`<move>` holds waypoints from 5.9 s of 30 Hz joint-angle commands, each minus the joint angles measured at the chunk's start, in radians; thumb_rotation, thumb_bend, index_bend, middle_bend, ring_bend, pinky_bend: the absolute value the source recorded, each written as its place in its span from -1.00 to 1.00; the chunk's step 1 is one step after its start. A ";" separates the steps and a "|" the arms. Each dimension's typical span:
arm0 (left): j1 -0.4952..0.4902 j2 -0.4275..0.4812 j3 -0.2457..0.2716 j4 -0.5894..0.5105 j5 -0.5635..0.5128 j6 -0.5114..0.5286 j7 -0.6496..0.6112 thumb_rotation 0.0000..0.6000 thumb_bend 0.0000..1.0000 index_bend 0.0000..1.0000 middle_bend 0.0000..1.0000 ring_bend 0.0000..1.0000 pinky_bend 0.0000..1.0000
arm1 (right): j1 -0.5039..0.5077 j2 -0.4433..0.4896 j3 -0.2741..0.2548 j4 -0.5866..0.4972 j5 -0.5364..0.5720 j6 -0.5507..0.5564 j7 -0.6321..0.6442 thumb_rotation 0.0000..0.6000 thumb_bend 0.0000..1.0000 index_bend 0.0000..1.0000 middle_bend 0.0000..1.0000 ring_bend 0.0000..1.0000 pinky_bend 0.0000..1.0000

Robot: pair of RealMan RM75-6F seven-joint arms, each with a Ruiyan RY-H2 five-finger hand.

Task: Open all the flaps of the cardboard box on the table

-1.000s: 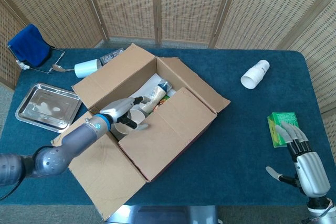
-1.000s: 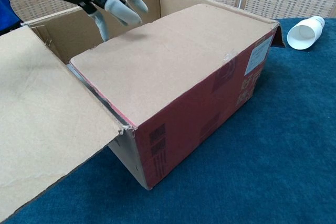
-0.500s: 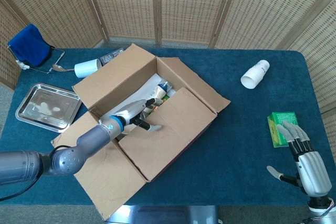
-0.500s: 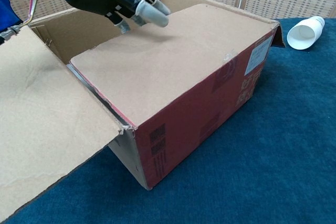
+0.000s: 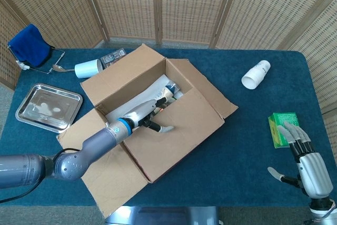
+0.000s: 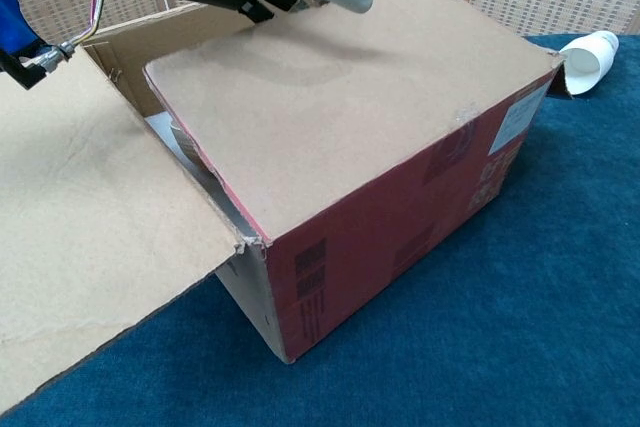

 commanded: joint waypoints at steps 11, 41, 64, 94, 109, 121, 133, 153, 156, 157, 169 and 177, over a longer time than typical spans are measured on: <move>0.089 0.023 -0.112 -0.081 0.135 0.084 -0.105 0.65 -1.00 -0.72 -0.69 -0.66 -0.16 | -0.001 0.000 -0.002 -0.003 -0.006 0.003 -0.005 1.00 -0.84 -1.00 -1.00 -1.00 -1.00; 0.022 -0.151 -0.186 -0.107 0.198 0.135 -0.142 0.62 -1.00 -0.67 -0.71 -0.67 -0.18 | -0.003 -0.017 0.013 0.001 0.020 0.004 -0.051 1.00 -0.84 -1.00 -1.00 -1.00 -1.00; 0.038 -0.135 -0.151 -0.164 0.251 0.210 -0.064 0.61 -1.00 -0.64 -0.71 -0.70 -0.39 | -0.006 -0.008 0.009 -0.005 0.010 0.006 -0.036 1.00 -0.83 -1.00 -1.00 -1.00 -1.00; 0.122 -0.162 -0.243 -0.193 0.430 0.218 -0.197 0.60 -1.00 -0.60 -0.82 -0.86 -0.50 | -0.003 -0.002 0.006 -0.009 0.010 -0.006 -0.035 1.00 -0.83 -1.00 -1.00 -1.00 -1.00; 0.086 -0.229 -0.205 -0.167 0.434 0.196 -0.173 0.61 -1.00 -0.60 -0.82 -0.86 -0.50 | -0.006 0.001 0.010 -0.009 0.016 0.001 -0.024 1.00 -0.83 -1.00 -1.00 -1.00 -1.00; 0.048 -0.287 -0.134 -0.100 0.386 0.132 -0.147 0.62 -1.00 -0.60 -0.81 -0.86 -0.50 | -0.008 0.006 0.013 -0.008 0.022 0.006 -0.010 1.00 -0.83 -1.00 -1.00 -1.00 -1.00; 0.057 -0.259 -0.112 -0.101 0.397 0.155 -0.097 0.64 -1.00 -0.60 -0.81 -0.86 -0.58 | -0.010 0.011 0.019 -0.009 0.030 0.011 0.000 1.00 -0.83 -1.00 -1.00 -1.00 -1.00; 0.291 0.141 0.122 -0.224 0.513 0.520 0.315 0.82 -1.00 -0.69 -0.98 -1.00 -1.00 | -0.010 0.001 0.013 -0.016 0.019 0.000 -0.040 1.00 -0.82 -1.00 -1.00 -1.00 -1.00; 0.336 0.190 0.136 -0.231 0.557 0.541 0.314 0.85 -1.00 -0.69 -0.99 -1.00 -1.00 | -0.011 -0.001 0.012 -0.018 0.017 0.000 -0.049 1.00 -0.82 -1.00 -1.00 -1.00 -1.00; 0.364 0.220 0.148 -0.234 0.587 0.557 0.316 0.88 -1.00 -0.69 -0.99 -1.00 -1.00 | -0.011 -0.002 0.012 -0.019 0.016 0.001 -0.053 1.00 -0.82 -1.00 -1.00 -1.00 -1.00; 0.669 0.351 0.293 -0.097 0.975 0.742 0.207 1.00 -1.00 -0.73 -1.00 -1.00 -1.00 | -0.011 -0.005 0.019 -0.018 0.038 -0.007 -0.067 1.00 -0.84 -1.00 -1.00 -1.00 -1.00; 0.899 0.287 0.374 0.124 1.111 0.908 0.089 1.00 -1.00 -0.74 -1.00 -1.00 -1.00 | -0.014 -0.025 0.040 -0.001 0.062 -0.001 -0.145 1.00 -0.89 -1.00 -1.00 -1.00 -1.00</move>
